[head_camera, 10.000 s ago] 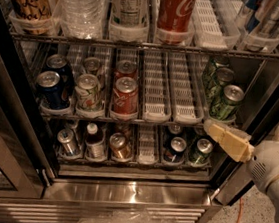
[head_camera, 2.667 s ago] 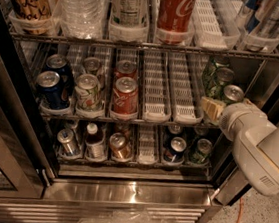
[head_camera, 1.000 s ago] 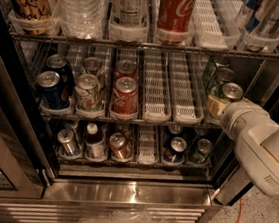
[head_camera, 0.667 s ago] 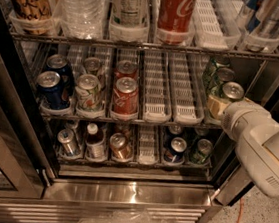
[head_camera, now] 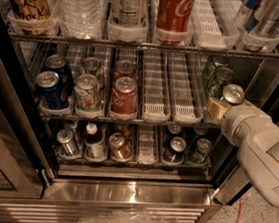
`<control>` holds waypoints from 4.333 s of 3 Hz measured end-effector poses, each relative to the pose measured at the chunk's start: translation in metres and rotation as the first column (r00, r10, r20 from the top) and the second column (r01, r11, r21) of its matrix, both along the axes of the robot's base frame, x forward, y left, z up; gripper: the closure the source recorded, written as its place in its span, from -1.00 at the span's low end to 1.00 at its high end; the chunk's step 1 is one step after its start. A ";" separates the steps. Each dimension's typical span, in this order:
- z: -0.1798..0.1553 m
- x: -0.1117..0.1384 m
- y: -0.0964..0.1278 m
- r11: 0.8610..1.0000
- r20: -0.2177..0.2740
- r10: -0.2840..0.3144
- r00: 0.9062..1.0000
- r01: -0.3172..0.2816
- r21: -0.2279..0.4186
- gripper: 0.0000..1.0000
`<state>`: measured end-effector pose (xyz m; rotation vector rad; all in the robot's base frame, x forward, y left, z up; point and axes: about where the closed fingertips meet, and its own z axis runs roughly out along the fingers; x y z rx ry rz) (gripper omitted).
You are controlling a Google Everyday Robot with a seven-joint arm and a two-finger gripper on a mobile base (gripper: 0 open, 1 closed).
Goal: Pick green can from middle shelf of fridge
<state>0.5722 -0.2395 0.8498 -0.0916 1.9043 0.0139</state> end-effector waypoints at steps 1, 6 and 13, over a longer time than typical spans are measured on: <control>0.000 0.000 0.000 1.000 0.000 0.000 1.000 0.000 0.000 1.00; 0.019 -0.045 0.024 0.997 0.029 0.051 0.998 -0.049 -0.059 1.00; -0.030 -0.088 0.078 0.963 0.000 0.261 0.965 -0.260 -0.065 1.00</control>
Offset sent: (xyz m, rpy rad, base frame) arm 0.0039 0.0076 0.0192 -0.0199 -0.0465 -0.0204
